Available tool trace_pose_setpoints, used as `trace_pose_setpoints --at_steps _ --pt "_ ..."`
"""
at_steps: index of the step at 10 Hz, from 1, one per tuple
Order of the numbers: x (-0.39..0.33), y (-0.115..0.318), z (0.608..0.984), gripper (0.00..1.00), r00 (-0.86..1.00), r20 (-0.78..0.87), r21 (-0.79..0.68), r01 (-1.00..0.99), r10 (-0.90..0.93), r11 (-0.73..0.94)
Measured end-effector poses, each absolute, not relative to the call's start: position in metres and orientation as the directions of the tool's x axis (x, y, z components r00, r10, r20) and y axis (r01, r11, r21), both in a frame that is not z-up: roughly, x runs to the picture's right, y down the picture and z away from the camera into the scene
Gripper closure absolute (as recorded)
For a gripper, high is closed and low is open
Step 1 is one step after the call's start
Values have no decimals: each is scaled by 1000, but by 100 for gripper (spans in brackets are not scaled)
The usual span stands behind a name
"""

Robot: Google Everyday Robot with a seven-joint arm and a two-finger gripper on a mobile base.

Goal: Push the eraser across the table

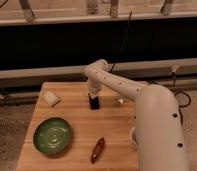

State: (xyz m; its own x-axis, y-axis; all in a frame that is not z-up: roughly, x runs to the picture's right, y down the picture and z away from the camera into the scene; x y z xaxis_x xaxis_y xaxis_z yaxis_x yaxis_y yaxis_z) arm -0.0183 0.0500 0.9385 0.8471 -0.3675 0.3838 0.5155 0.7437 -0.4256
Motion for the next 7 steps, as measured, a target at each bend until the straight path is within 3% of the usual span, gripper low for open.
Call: trace_pose_setpoints --at_steps 7 --pt "13 42 942 98 883 323 -470 463 -341 752"
